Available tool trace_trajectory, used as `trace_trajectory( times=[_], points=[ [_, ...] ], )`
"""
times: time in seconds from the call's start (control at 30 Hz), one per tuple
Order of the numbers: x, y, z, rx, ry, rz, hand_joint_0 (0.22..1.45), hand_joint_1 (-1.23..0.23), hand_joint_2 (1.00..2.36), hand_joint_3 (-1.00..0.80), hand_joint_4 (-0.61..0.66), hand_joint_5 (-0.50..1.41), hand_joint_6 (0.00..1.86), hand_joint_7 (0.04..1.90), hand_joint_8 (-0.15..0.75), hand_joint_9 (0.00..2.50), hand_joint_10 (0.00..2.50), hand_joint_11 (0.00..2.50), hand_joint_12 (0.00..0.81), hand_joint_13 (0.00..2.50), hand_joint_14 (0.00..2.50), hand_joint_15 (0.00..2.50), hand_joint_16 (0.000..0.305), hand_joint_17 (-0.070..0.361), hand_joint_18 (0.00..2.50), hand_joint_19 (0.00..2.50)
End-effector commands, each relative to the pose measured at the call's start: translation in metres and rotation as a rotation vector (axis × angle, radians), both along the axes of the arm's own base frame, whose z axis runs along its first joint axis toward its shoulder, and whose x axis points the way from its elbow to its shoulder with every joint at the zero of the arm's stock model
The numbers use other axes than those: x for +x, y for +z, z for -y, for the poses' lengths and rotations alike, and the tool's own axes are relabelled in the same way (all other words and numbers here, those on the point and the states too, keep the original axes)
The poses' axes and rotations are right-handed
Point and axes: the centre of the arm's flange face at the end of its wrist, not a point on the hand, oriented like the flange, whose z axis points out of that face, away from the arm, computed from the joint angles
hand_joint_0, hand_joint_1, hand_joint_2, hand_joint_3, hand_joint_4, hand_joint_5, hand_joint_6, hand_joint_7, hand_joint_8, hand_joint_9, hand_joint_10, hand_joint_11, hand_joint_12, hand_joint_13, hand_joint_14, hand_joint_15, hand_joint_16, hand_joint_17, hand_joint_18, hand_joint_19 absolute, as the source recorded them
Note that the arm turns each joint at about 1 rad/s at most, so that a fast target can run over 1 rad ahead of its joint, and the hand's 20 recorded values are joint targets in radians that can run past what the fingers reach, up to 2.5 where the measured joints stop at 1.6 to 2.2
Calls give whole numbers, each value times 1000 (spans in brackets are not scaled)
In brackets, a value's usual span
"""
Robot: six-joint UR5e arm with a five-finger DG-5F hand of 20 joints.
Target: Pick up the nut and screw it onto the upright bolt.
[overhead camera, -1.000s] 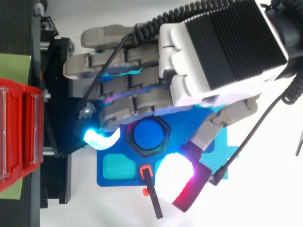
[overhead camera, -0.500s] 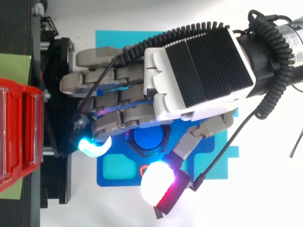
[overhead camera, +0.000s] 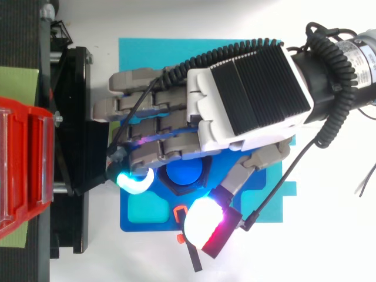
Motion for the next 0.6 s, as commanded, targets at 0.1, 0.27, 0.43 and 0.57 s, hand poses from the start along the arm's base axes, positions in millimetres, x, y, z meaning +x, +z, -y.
trace_trajectory(
  times=[0.1,0.27,0.43,0.57],
  points=[
    [-1,0,5,-1,-4,3,487,-82,1000,-500,240,-125,504,946,258,491,0,0,324,118,0,0,39,89,0,0],
    [0,1,9,-1,-2,15,487,-94,1000,-500,245,-127,503,936,259,493,0,0,323,124,0,0,39,87,0,0],
    [0,2,12,-2,-4,21,487,-99,1000,-500,244,-127,504,940,264,500,0,0,322,132,0,0,38,86,0,0],
    [-1,1,15,-9,-3,20,487,-108,1000,-500,257,-120,504,979,266,516,0,0,320,142,0,0,38,85,0,0]
  ],
)
